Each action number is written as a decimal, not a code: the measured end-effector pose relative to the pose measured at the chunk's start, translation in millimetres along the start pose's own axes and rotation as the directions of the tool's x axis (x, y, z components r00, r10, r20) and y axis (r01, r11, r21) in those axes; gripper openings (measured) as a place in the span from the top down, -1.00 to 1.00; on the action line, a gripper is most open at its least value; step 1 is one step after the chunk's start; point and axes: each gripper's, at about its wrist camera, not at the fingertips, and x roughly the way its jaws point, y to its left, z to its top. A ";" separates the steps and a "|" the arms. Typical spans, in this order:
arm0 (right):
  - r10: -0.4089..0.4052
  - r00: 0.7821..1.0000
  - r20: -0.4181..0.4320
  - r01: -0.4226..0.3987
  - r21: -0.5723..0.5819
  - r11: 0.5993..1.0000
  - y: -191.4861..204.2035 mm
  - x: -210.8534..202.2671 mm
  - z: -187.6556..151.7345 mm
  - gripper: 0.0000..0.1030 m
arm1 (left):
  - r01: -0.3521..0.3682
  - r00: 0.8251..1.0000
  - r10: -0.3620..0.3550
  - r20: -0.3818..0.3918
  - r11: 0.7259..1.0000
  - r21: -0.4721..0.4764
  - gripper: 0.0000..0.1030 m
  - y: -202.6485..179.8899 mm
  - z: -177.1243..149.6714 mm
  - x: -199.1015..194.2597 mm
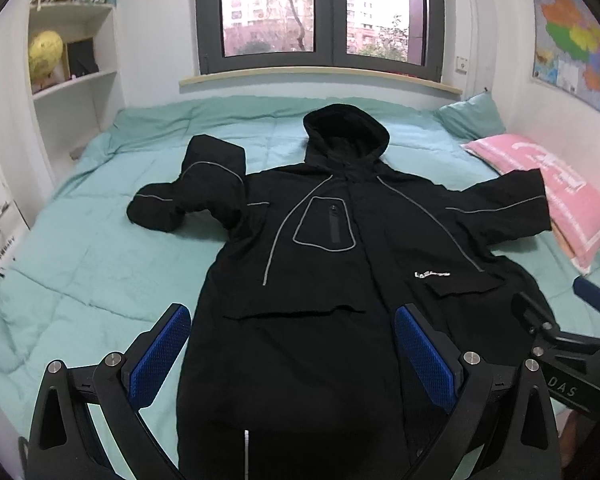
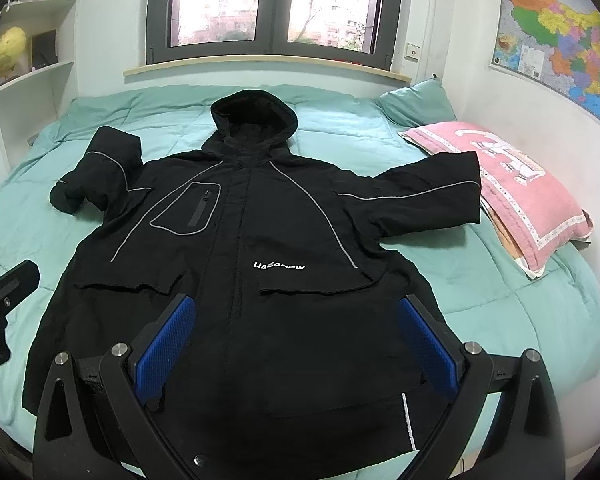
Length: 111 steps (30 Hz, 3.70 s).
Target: Fold large clothes
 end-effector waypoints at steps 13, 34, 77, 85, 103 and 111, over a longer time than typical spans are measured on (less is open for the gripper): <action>0.008 1.000 -0.010 -0.008 -0.002 1.000 3.2 1.1 -2.3 -0.96 | -0.027 1.000 0.027 0.000 1.000 0.003 -0.98 0.7 -2.8 0.6; 0.026 1.000 -0.017 -0.026 -0.024 0.999 14.9 8.1 4.3 -0.96 | -0.029 0.997 0.035 0.072 0.997 -0.078 -0.98 29.6 4.1 -0.9; 0.189 0.978 0.092 -0.181 -0.091 0.979 208.5 279.5 71.7 -0.96 | 0.035 0.999 -0.035 0.012 0.772 -0.635 0.34 342.2 80.3 397.7; 0.178 0.981 0.078 -0.170 -0.097 0.981 211.3 282.9 72.6 -0.96 | -0.191 0.961 0.274 0.046 0.772 -0.606 0.65 370.1 91.3 332.7; 0.422 0.892 -0.165 -0.451 -0.244 0.858 350.8 300.7 124.6 -0.22 | -0.031 0.969 0.217 0.120 0.589 -0.808 -0.04 476.8 22.1 318.4; 0.360 0.902 -0.238 -0.420 -0.289 0.860 357.7 316.2 110.9 -0.12 | -0.002 0.954 0.237 0.185 0.621 -0.784 0.61 469.7 27.7 314.4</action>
